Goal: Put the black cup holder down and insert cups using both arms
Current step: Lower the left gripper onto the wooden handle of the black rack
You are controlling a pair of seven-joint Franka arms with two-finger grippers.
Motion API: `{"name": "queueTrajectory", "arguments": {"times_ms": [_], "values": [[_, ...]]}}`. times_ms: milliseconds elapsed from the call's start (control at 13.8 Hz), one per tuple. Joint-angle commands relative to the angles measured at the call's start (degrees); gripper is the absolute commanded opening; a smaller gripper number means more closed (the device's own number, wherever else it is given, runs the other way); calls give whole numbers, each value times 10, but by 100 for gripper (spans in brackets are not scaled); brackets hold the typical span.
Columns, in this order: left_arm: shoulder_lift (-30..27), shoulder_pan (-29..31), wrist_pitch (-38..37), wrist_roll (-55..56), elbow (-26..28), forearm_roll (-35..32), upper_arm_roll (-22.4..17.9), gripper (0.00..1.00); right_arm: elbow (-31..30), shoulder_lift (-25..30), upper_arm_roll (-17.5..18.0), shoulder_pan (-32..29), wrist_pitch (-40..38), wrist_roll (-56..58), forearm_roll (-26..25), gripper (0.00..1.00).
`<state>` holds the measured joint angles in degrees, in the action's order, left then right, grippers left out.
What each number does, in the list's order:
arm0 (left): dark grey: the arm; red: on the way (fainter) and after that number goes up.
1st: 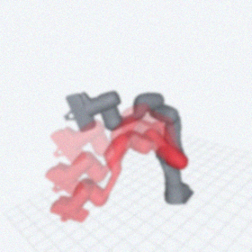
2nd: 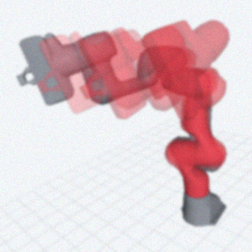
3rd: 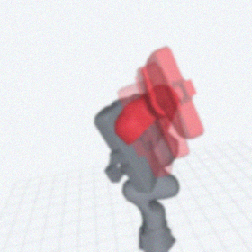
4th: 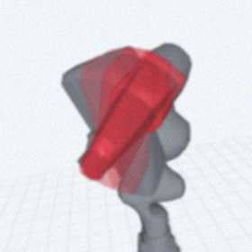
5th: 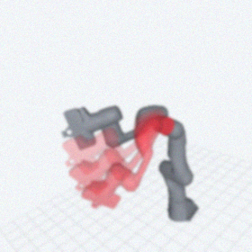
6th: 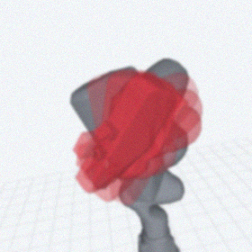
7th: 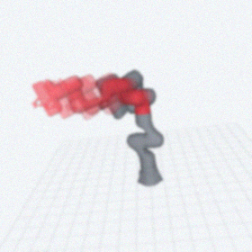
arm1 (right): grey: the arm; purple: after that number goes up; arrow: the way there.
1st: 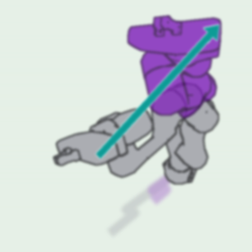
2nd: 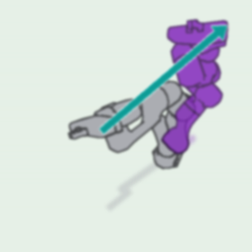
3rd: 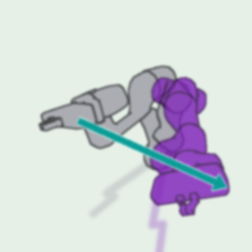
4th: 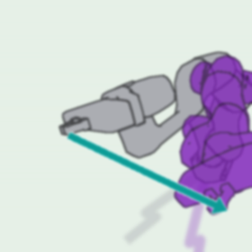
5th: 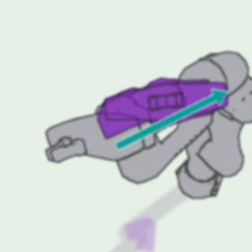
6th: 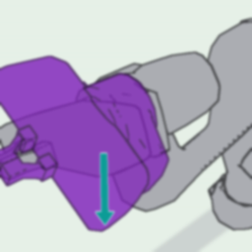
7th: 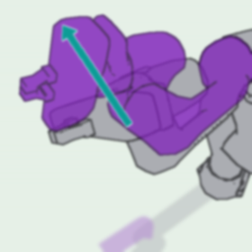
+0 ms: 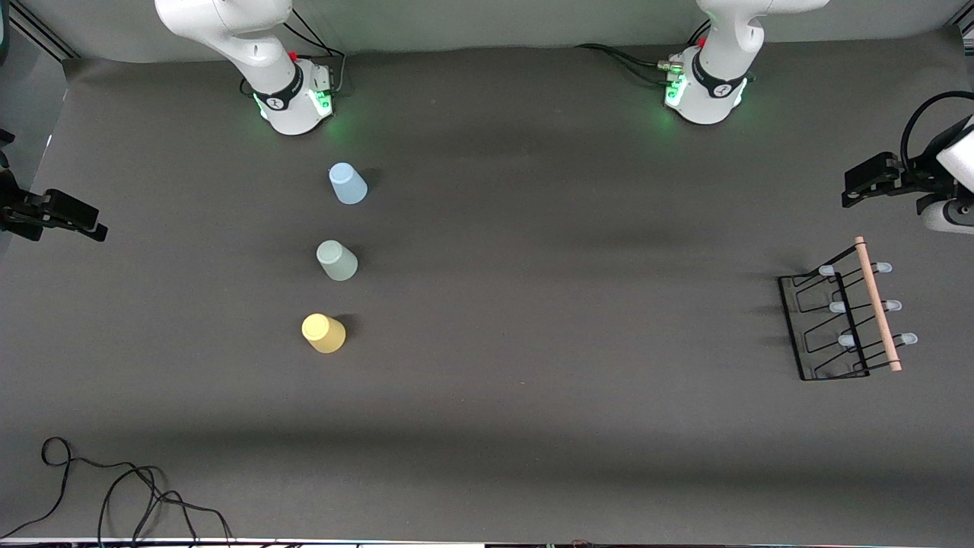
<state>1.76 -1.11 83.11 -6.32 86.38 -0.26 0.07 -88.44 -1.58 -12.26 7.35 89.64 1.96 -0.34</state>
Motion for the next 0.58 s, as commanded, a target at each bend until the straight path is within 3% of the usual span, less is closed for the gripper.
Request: {"name": "queueTrajectory", "arguments": {"times_ms": [0,506], "values": [[5,-13,-17,8,-15,-9,-12,100,13,-4,6,-7,-12,-3,-6,100],[0,-6,18,9,25,-10,-26,100,13,-6,2,-8,-12,-3,-5,100]]}}
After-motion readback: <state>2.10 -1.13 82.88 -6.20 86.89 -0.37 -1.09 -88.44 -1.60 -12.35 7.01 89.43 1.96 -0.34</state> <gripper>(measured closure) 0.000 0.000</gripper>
